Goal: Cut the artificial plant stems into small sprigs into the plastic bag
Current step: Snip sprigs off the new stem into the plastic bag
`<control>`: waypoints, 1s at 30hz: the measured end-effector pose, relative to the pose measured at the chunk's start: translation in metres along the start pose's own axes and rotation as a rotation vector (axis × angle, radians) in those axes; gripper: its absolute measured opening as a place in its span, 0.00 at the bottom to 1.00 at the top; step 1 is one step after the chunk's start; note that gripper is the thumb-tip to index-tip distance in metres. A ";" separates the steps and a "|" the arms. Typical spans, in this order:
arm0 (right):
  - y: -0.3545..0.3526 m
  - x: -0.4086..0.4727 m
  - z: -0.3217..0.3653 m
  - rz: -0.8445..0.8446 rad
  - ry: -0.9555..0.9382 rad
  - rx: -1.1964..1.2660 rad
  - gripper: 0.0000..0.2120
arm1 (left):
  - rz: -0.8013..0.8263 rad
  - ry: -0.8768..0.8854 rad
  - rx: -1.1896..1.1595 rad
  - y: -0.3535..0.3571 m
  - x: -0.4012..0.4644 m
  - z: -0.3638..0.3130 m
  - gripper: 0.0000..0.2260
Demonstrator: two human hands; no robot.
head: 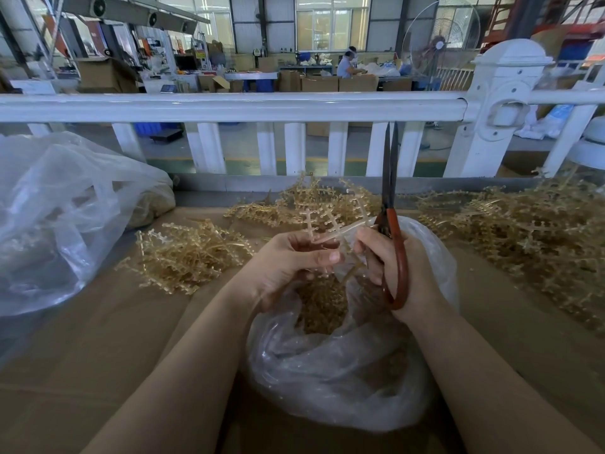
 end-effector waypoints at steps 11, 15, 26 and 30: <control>0.004 0.000 -0.004 0.069 -0.011 0.027 0.12 | -0.026 0.020 0.087 0.007 -0.002 0.003 0.15; 0.004 0.001 -0.004 0.067 -0.019 0.071 0.14 | -0.012 0.025 0.106 0.009 -0.002 0.004 0.07; -0.002 0.002 -0.002 -0.077 -0.226 -0.271 0.08 | -0.234 0.224 -0.151 -0.005 0.003 -0.010 0.03; 0.002 -0.001 -0.006 -0.046 -0.352 -0.499 0.09 | -0.263 0.269 -0.224 -0.009 0.001 -0.013 0.01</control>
Point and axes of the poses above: each hand's wrist, its own x-axis towards the middle knuckle, its own y-axis out of the palm, z = x × y, the point moved 5 cm from there along x, towards the middle knuckle, and after that the axes turned 11 degrees about -z, right-handed, at the moved point
